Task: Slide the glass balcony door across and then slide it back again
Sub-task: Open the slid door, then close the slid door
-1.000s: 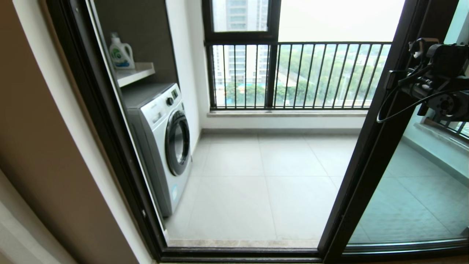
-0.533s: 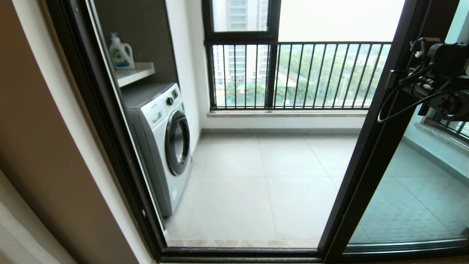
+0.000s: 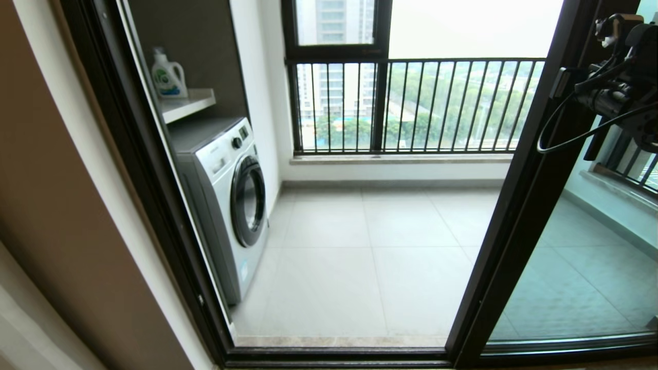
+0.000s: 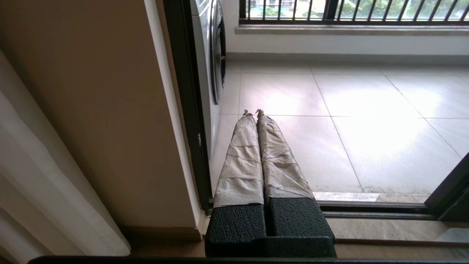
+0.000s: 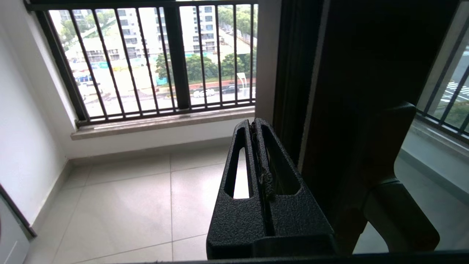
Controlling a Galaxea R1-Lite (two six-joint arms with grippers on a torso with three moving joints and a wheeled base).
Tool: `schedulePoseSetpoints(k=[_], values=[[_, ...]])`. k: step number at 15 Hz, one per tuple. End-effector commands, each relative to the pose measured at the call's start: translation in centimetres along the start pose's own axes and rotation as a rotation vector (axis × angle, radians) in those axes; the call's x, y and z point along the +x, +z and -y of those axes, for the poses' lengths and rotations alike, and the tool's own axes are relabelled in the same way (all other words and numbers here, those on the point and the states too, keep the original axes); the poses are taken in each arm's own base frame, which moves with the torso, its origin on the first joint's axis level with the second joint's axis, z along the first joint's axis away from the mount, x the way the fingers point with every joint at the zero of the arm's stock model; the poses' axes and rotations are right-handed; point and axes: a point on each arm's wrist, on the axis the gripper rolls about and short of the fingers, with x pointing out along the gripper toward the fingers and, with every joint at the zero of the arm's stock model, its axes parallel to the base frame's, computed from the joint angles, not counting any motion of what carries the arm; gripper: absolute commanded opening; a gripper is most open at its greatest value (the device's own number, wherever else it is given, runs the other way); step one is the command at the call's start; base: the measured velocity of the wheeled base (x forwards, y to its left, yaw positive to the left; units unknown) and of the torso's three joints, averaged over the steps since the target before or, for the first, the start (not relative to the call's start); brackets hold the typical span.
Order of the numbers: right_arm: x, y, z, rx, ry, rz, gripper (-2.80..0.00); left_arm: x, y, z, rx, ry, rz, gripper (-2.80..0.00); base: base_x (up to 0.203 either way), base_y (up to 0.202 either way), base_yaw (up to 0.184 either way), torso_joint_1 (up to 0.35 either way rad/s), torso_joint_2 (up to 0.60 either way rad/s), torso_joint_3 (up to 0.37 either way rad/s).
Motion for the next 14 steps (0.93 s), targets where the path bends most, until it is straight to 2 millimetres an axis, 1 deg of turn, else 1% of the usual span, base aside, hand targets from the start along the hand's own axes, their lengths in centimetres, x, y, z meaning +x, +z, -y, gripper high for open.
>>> schedulePoseSetpoints(k=[1,2,3,4,6,8,11,12,14], values=[[-2.3,3.5,0.0,0.009,0.014,0.069,-2.8,0.0,0.0,0.0,0.0,0.0,-0.002,-2.8,0.0,0.0,0.0,0.0,0.0,0.0],[-3.2,4.3,0.4,0.008,0.007,0.072,-2.8,0.0,0.0,0.0,0.0,0.0,-0.002,-2.8,0.0,0.0,0.0,0.0,0.0,0.0],[-4.1,4.8,1.2,0.003,-0.01,0.064,-2.8,0.0,0.0,0.0,0.0,0.0,-0.003,-2.8,0.0,0.0,0.0,0.0,0.0,0.0],[-5.0,4.8,2.4,-0.005,-0.036,0.047,-2.8,0.0,0.0,0.0,0.0,0.0,-0.001,-2.8,0.0,0.0,0.0,0.0,0.0,0.0],[-5.6,4.4,5.4,-0.024,-0.116,0.022,-2.8,0.0,0.0,0.0,0.0,0.0,-0.001,-2.8,0.0,0.0,0.0,0.0,0.0,0.0],[-6.0,3.7,8.8,-0.041,-0.18,-0.003,-2.8,0.0,0.0,0.0,0.001,0.0,-0.003,-2.8,0.0,0.0,0.0,0.0,0.0,0.0],[-6.9,2.0,12.4,-0.049,-0.212,-0.063,-2.8,0.0,0.0,0.0,0.0,0.0,-0.003,-2.8,0.0,0.0,0.0,0.0,0.0,0.0],[-7.0,1.3,13.1,-0.048,-0.211,-0.084,-2.8,0.0,0.0,0.0,0.001,0.0,-0.002,-2.8,0.0,0.0,0.0,0.0,0.0,0.0],[-6.7,0.1,13.6,-0.035,-0.211,-0.117,-2.8,0.0,0.0,0.0,0.001,0.0,-0.001,-2.8,0.0,0.0,0.0,0.0,0.0,0.0]])
